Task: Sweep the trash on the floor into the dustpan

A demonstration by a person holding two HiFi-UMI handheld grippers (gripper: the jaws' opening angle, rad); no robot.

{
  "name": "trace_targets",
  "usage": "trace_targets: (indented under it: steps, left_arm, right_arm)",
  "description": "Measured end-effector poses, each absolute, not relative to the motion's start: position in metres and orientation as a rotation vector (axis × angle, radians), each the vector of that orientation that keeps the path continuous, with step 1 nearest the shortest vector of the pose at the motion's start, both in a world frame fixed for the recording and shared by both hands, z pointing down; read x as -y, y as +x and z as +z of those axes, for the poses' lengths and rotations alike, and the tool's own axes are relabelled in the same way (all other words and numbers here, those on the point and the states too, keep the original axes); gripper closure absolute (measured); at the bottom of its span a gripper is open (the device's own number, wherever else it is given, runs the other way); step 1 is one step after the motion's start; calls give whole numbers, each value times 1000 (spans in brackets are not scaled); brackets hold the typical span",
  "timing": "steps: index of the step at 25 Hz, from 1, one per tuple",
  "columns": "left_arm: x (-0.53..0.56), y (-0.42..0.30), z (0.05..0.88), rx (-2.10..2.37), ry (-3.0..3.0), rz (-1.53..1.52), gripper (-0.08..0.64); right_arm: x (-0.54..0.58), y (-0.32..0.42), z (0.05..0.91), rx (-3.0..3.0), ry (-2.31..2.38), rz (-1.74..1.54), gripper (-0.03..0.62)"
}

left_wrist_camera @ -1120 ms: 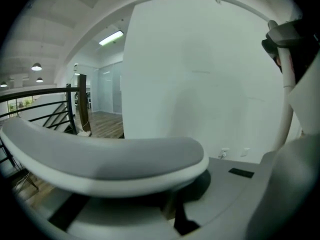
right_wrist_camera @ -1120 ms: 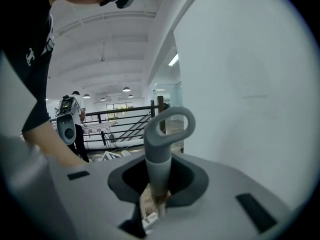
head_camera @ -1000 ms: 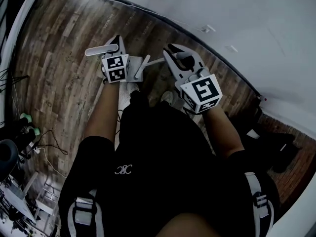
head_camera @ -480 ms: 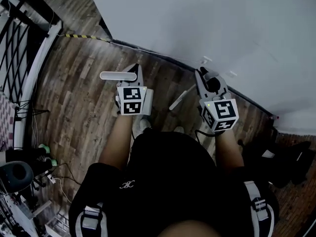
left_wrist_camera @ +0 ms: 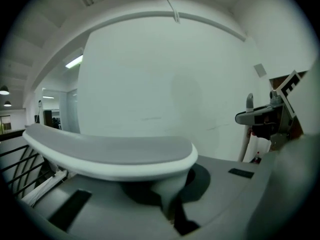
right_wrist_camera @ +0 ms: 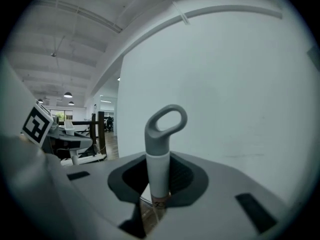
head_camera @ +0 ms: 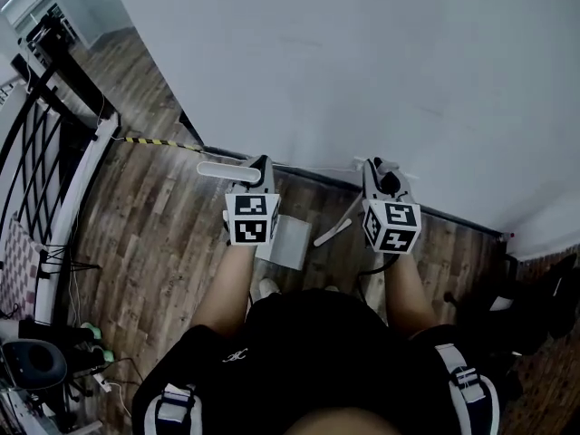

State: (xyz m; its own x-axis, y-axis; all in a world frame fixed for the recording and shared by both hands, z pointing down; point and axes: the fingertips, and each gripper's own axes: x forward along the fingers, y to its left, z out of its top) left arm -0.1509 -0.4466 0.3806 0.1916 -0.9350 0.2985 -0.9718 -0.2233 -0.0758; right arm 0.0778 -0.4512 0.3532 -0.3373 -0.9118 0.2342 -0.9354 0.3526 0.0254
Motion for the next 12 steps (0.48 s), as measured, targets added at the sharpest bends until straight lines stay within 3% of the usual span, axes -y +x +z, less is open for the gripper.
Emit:
trace_targets:
  steps: [12]
  left_arm:
    - [458, -83, 363, 1792, 2428, 479, 560]
  right_arm:
    - [452, 118, 351, 2400, 1692, 181, 520]
